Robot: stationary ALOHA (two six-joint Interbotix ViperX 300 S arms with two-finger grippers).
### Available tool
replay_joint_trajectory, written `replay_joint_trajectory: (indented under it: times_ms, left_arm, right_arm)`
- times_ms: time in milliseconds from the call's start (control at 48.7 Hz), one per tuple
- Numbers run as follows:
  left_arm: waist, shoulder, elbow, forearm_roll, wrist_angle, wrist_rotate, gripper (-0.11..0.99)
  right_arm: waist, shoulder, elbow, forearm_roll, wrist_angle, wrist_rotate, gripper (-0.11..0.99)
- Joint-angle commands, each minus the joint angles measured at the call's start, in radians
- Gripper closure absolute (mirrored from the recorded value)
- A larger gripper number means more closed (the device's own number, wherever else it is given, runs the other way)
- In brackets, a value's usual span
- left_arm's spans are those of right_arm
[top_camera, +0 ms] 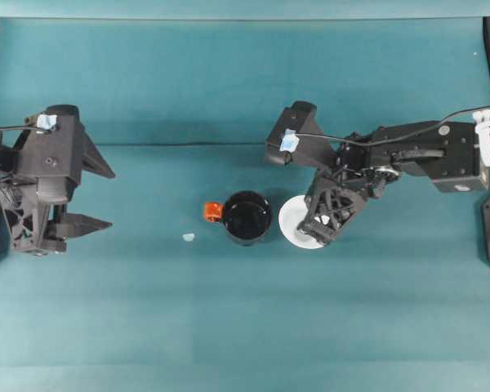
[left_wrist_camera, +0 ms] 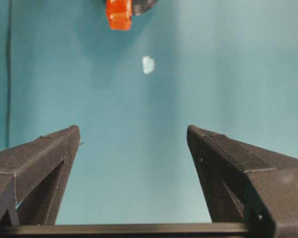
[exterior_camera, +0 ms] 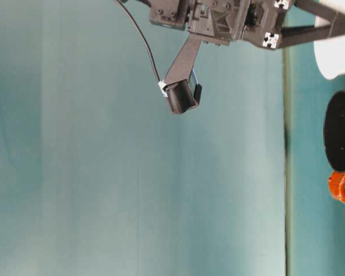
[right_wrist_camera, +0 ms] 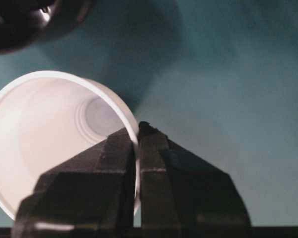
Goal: Put the paper cup into the moved red handle cup holder.
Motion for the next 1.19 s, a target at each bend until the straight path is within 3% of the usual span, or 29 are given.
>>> replay_joint_trajectory:
  times_ms: [0, 267, 451, 533, 677, 944, 1169]
  left_arm:
    - [-0.002, -0.002, -0.009, 0.002, -0.006, -0.002, -0.06]
    - [0.0, -0.003, -0.009, 0.002, -0.006, -0.002, -0.06]
    - [0.0, -0.002, -0.009, 0.002, -0.006, -0.002, -0.06]
    - [-0.002, -0.002, -0.009, 0.002, -0.006, -0.002, -0.06]
    - [0.0, -0.002, -0.009, 0.002, -0.006, -0.002, -0.06]
    - [-0.002, -0.002, -0.009, 0.002, -0.006, -0.002, -0.06]
    - [-0.002, -0.002, -0.009, 0.002, -0.006, -0.002, -0.06]
  right_arm:
    - [0.003, -0.041, -0.034, 0.002, 0.043, 0.002, 0.99]
    - [-0.029, -0.184, -0.186, -0.005, 0.245, -0.006, 0.99]
    - [-0.034, -0.184, -0.284, -0.005, 0.327, -0.008, 0.99]
    - [-0.029, -0.155, -0.316, -0.005, 0.322, -0.008, 0.99]
    - [-0.026, -0.091, -0.367, -0.02, 0.288, -0.017, 0.99]
    - [-0.005, 0.052, -0.425, -0.023, 0.21, -0.069, 0.99]
    - [0.011, 0.127, -0.419, -0.023, 0.153, -0.135, 0.99]
